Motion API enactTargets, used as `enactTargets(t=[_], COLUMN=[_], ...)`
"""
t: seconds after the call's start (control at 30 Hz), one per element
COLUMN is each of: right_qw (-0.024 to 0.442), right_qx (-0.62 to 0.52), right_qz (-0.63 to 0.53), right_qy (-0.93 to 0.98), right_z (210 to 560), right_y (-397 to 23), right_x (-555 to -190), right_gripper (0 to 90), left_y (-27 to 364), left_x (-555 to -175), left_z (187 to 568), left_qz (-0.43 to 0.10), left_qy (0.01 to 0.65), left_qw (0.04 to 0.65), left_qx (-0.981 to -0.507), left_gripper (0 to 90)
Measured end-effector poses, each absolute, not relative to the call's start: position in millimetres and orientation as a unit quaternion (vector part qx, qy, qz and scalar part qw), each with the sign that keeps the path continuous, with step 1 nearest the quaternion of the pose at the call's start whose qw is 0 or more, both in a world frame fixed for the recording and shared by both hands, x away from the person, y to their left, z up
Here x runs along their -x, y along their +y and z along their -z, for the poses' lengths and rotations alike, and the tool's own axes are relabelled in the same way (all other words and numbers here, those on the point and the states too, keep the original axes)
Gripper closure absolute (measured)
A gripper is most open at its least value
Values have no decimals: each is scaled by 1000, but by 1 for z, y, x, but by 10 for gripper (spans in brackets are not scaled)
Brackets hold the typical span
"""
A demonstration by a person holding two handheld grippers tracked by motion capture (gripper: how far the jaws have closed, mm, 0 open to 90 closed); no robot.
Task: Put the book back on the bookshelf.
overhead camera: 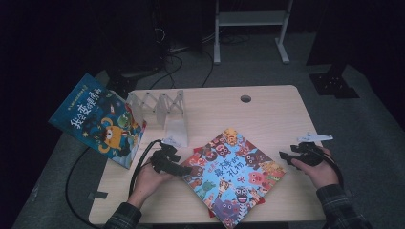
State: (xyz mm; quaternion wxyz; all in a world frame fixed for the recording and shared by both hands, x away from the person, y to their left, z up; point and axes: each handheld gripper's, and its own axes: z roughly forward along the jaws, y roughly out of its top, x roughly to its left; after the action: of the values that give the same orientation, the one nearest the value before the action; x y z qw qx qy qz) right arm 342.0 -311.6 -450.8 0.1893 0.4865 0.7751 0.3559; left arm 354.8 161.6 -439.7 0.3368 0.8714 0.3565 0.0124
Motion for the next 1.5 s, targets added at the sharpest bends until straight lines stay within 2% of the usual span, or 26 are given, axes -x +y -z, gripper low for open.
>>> enactTargets(t=[0.03, 0.23, 0.67, 0.97, 1.3, 1.5], right_qw=[185, 181, 157, 160, 170, 163], right_qx=[-486, -485, -471, -470, -471, -478], right_qz=[-361, -357, -348, -342, -343, -349], right_qy=[774, 778, 795, 798, 795, 790], right_z=[448, 447, 451, 455, 458, 461], right_y=[-312, -316, -313, -310, -307, -305], right_x=[-335, -315, -289, -297, -325, -343], right_gripper=[397, 405, 415, 414, 416, 404], left_y=[162, 160, 162, 162, 161, 160], left_x=[-355, -353, -354, -345, -326, -336], left_z=[439, 439, 437, 437, 435, 434], left_qz=[-9, 17, 20, 46, 70, 66], left_qy=[353, 351, 360, 355, 327, 340], left_qw=[336, 341, 332, 325, 312, 338], left_qx=[-873, -872, -871, -875, -889, -875], left_gripper=[276, 376, 401, 398, 401, 351])
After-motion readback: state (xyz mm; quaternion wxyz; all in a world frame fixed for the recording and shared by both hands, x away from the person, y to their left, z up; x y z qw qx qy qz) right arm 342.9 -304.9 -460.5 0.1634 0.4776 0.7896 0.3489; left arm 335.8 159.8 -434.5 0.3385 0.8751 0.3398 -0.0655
